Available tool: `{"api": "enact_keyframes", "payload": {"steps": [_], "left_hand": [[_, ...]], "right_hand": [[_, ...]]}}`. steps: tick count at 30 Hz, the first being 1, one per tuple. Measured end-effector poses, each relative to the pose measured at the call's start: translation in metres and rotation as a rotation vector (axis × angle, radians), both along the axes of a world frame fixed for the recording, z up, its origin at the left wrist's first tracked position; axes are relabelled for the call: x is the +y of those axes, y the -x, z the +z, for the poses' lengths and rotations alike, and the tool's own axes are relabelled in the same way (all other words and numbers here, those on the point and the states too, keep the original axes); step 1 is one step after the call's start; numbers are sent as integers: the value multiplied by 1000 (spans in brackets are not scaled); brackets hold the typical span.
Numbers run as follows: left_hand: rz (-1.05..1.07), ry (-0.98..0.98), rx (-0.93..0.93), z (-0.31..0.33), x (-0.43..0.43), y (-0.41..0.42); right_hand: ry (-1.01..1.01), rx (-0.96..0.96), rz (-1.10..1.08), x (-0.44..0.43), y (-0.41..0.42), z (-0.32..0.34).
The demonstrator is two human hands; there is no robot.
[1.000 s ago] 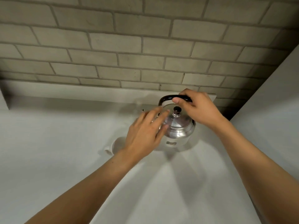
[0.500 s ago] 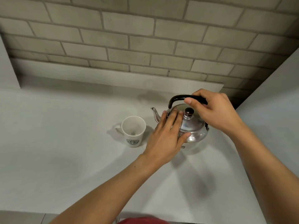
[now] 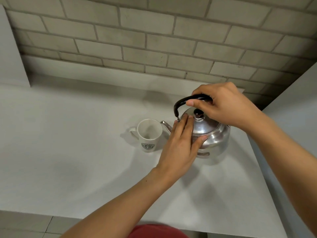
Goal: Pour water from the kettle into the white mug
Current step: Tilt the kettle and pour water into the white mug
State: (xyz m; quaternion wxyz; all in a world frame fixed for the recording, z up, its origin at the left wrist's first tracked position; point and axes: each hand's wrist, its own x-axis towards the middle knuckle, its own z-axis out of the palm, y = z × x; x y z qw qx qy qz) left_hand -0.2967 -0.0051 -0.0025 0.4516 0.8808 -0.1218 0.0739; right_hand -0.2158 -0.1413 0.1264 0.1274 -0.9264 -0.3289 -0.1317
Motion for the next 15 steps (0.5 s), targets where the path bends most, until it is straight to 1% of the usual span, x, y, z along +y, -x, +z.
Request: {"api": "enact_keyframes", "payload": {"steps": [3,6,9,15], "left_hand": [[0,57,14,-4,4,2],[25,95,-23,-9,6,1],[42,161,-16,-11,5,0],[56,273,-10,-11,2,-2]], "right_hand": [[52,15,34,11,-1,3],[114,30,65,23,-2,7],[170,43,90,33,-4,11],[241,53,96,46,-4,22]]}}
